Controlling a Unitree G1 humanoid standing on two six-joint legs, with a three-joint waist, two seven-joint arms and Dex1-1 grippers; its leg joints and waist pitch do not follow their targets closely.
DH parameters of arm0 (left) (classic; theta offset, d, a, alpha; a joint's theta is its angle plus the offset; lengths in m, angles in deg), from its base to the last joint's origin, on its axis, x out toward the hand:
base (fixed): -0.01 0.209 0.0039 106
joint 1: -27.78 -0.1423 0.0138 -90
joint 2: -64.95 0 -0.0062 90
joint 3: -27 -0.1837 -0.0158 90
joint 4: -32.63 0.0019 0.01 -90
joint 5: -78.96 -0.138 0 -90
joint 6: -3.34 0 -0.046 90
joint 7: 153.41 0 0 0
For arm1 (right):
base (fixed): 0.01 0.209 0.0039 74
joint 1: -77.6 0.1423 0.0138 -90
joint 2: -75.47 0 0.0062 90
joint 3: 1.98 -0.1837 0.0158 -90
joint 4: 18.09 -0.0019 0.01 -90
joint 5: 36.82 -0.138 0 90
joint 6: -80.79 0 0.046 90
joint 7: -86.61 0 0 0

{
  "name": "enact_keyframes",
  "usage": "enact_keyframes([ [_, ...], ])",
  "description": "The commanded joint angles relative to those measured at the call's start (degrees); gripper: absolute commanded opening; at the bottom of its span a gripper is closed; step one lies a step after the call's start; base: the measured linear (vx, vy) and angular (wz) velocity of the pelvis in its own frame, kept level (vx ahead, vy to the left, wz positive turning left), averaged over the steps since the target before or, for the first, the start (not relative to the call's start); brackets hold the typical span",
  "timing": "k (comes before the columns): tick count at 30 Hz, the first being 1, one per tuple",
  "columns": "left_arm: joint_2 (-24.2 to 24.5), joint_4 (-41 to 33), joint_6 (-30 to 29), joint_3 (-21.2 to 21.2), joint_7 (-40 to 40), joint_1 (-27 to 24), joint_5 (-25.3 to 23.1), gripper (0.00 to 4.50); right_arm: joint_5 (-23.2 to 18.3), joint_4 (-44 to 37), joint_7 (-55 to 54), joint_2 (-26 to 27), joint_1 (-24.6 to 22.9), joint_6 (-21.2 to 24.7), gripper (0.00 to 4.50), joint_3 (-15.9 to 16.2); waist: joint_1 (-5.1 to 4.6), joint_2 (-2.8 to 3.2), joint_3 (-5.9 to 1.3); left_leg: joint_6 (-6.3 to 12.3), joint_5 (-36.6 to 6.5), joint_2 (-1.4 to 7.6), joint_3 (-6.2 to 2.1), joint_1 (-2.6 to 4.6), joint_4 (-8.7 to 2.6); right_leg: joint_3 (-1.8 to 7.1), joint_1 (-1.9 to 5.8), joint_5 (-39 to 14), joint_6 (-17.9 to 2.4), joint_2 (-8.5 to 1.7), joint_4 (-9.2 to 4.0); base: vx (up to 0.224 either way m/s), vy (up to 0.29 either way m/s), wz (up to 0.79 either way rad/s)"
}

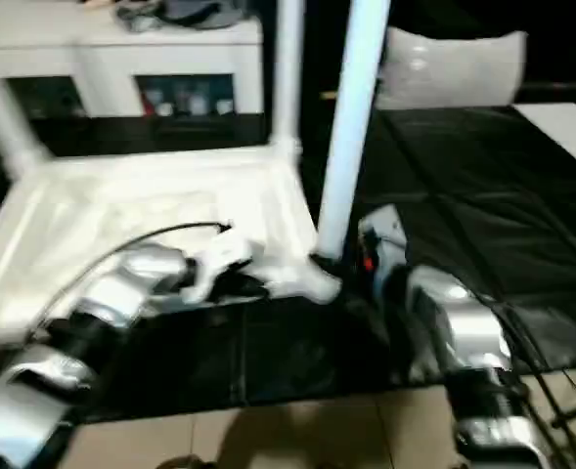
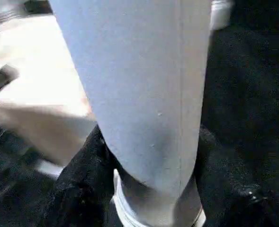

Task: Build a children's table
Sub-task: Rotate leg to tighten

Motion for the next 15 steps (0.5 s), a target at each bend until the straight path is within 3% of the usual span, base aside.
enact_keyframes([
  [1, -3.6, -0.6, -1.8, -0.3, 3.6, 2.0, 0.6, 0.00, -1.3, 2.2, -2.9, 4.4, 1.4, 2.8, 2.01, 2.5, -0.05, -0.41, -3.44, -0.22, -20.7, 2.71, -2.49, 1.38, -4.27, 1.86, 1.56, -31.2, -6.6, -4.68, -6.29, 0.000, 0.000, 0.00],
  [4, -8.1, 1.5, -6.4, 2.0, 12.3, 4.6, 0.2, 0.00, 0.6, 7.9, -12.9, 8.8, 5.1, -0.8, 2.01, 0.3, -0.72, -0.22, -3.53, -0.49, -20.0, 2.52, -2.38, 1.44, -4.09, 1.82, 1.30, -30.6, -7.1, -4.55, -6.30, 0.000, 0.000, 0.00],
  [5, -8.3, 1.2, -6.0, 2.0, 13.1, 4.6, -0.3, 0.00, 1.0, 8.1, -13.0, 9.2, 5.3, -1.5, 2.56, 0.1, -0.65, -0.53, -3.63, 0.07, -19.6, 2.43, -2.23, 1.46, -3.92, 1.85, 1.39, -29.8, -7.1, -4.52, -6.46, 0.000, 0.000, 0.00],
  [7, -8.1, 0.9, -5.4, 1.6, 13.1, 4.4, -0.9, 0.00, 1.0, 7.9, -13.2, 9.5, 5.3, -1.5, 2.70, -0.3, -0.46, -0.46, -3.80, 1.48, -17.0, 2.74, -2.23, 0.66, -4.31, 2.14, 1.97, -24.8, -7.7, -4.41, -5.88, 0.000, 0.000, 0.00],
  [8, -8.0, 0.8, -5.3, 1.5, 13.0, 4.3, -1.0, 0.00, 1.0, 7.8, -13.1, 9.6, 5.2, -1.5, 2.76, -0.3, -0.51, -0.69, -3.85, 1.70, -16.7, 2.82, -2.20, 0.60, -4.33, 2.19, 2.01, -23.5, -8.1, -4.34, -5.71, 0.000, 0.000, 0.00],
  [11, -5.8, -0.5, -4.0, 0.6, 11.3, 3.1, -1.6, 0.00, 0.1, 4.8, -9.8, 8.7, 3.4, -2.9, 3.15, -0.3, -0.10, -0.67, -4.17, 2.85, -13.3, 2.90, -1.90, 0.36, -4.07, 2.50, 2.37, -16.0, -10.6, -4.49, -4.78, 0.000, 0.000, 0.00],
  [15, -3.9, -0.9, -2.4, 0.3, 9.4, 2.4, -1.6, 0.00, -0.7, 3.1, -6.4, 6.6, 1.7, -5.4, 3.44, -0.6, 0.25, -0.84, -4.13, 3.99, -11.9, 2.76, -1.64, 0.25, -3.83, 2.53, 2.57, -15.9, -11.0, -4.61, -4.73, 0.000, 0.000, 0.00],
])
